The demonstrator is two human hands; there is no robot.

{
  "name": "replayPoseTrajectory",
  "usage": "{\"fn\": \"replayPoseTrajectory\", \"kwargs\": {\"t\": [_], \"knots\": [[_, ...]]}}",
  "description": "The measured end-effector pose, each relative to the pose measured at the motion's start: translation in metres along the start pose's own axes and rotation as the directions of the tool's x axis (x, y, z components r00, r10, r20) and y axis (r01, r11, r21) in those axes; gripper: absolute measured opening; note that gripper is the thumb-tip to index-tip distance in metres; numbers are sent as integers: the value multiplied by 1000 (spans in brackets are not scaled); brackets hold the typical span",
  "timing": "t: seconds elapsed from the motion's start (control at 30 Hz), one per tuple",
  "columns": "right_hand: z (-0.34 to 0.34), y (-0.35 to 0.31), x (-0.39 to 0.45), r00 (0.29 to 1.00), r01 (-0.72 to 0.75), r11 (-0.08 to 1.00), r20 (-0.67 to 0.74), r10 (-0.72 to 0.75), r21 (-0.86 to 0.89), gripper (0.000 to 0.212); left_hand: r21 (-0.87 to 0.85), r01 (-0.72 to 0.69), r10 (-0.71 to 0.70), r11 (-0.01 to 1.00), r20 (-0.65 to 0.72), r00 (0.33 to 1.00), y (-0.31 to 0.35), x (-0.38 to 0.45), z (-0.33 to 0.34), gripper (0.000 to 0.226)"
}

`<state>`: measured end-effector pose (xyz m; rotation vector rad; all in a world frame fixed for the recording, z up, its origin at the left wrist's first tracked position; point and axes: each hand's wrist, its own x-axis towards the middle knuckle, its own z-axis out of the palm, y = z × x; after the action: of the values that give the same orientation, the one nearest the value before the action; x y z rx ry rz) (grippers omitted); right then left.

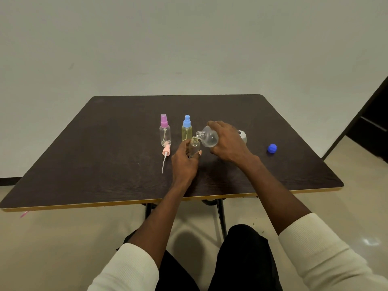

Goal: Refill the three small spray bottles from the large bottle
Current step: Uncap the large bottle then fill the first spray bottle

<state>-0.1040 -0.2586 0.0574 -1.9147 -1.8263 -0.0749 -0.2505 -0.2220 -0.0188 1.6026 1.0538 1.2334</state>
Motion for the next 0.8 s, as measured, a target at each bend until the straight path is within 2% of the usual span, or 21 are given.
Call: {"fn": "replayPoseTrajectory", "kwargs": {"t": [0.8], "knots": [[0, 0, 1, 1000, 7, 1000, 12, -6, -27, 76, -46, -7, 8, 999, 13, 1000, -1, -1, 0, 37]]}}
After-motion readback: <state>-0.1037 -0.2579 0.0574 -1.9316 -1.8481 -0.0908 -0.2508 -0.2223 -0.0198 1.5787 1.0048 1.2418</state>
